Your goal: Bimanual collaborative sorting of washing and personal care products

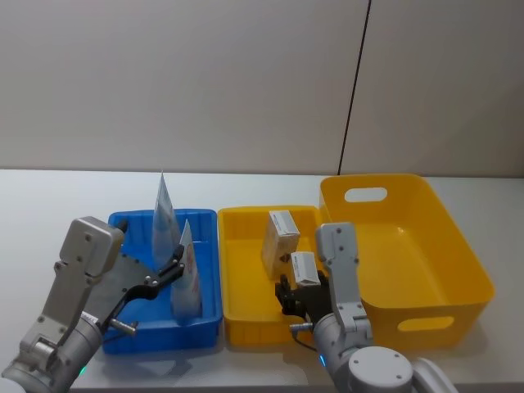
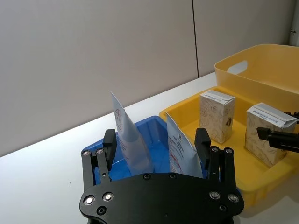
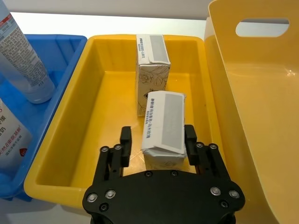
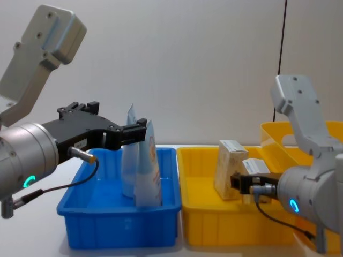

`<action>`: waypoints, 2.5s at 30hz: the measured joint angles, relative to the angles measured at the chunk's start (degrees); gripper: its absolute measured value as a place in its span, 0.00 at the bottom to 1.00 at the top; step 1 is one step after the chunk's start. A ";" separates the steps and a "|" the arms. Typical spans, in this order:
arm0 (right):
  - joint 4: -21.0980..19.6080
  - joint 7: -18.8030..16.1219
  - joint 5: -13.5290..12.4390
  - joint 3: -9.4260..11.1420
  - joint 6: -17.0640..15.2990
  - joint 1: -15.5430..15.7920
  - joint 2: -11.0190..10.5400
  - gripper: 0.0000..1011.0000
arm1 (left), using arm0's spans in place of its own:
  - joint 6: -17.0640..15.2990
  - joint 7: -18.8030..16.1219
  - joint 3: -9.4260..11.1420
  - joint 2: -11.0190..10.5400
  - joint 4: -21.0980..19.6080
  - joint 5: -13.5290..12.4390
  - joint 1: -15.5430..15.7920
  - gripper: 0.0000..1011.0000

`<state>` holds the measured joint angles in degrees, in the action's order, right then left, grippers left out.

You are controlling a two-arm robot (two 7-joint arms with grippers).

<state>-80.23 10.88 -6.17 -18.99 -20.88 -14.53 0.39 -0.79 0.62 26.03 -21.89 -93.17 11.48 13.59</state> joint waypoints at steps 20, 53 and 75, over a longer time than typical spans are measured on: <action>0.48 0.02 0.14 0.00 0.18 -0.28 0.12 0.32 | 0.00 0.00 0.00 0.00 0.00 0.00 0.00 0.99; -1.99 -2.38 -1.32 1.21 0.50 -0.11 0.18 0.31 | 0.00 0.00 0.00 0.00 0.00 0.00 0.00 0.99; -12.66 -15.04 -10.79 5.11 1.11 -1.96 -0.75 0.30 | 0.00 0.00 0.00 0.00 0.00 0.00 0.00 0.99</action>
<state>-92.89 -4.16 -16.96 -13.88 -19.77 -16.49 -0.36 -0.79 0.62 26.03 -21.89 -93.18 11.48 13.59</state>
